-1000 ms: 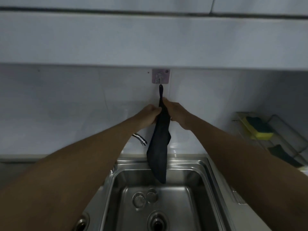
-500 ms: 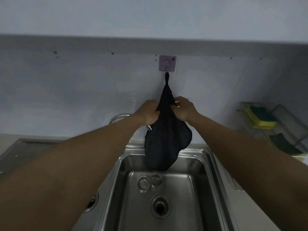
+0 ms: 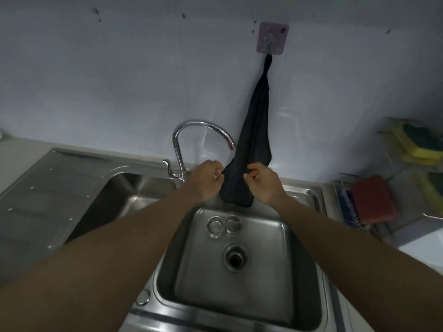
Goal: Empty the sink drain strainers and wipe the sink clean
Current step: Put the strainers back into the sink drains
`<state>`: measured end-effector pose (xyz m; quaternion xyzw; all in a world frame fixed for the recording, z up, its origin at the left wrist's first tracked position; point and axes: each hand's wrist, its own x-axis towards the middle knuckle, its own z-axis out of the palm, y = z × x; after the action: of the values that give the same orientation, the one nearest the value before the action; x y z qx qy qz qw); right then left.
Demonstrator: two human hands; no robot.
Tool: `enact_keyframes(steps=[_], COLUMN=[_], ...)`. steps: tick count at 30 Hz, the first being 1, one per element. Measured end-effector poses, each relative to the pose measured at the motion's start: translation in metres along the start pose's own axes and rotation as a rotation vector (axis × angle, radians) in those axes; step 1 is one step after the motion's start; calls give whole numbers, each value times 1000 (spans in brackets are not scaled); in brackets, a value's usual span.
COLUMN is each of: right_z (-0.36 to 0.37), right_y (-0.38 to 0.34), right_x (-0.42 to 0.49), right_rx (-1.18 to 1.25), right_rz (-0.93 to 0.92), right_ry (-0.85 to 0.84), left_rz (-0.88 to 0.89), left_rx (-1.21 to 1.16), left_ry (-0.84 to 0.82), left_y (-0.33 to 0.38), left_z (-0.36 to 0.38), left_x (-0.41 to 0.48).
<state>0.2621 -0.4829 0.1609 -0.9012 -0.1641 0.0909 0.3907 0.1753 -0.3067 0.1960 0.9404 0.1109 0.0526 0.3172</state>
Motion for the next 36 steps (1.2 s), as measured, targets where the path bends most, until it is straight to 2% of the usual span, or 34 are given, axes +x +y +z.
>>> enact_keyframes(steps=[7, 17, 19, 23, 31, 36], right_z=[74, 171, 187, 214, 246, 243], right_y=[51, 114, 125, 141, 148, 150], right_x=[-26, -39, -39, -39, -33, -42], right_rx=[-56, -46, -57, -68, 63, 43], right_rz=[114, 228, 277, 262, 279, 291], right_ry=[-164, -339, -383, -469, -535, -443], left_rz=[-151, -346, -346, -335, -418, -461], left_rx=[18, 71, 82, 68, 6, 5], left_ry=[-196, -301, -319, -333, -427, -443], left_y=[-61, -158, -171, -186, -201, -206], left_z=[49, 134, 150, 178, 210, 217], left_x=[-31, -35, -31, -16, 6, -1])
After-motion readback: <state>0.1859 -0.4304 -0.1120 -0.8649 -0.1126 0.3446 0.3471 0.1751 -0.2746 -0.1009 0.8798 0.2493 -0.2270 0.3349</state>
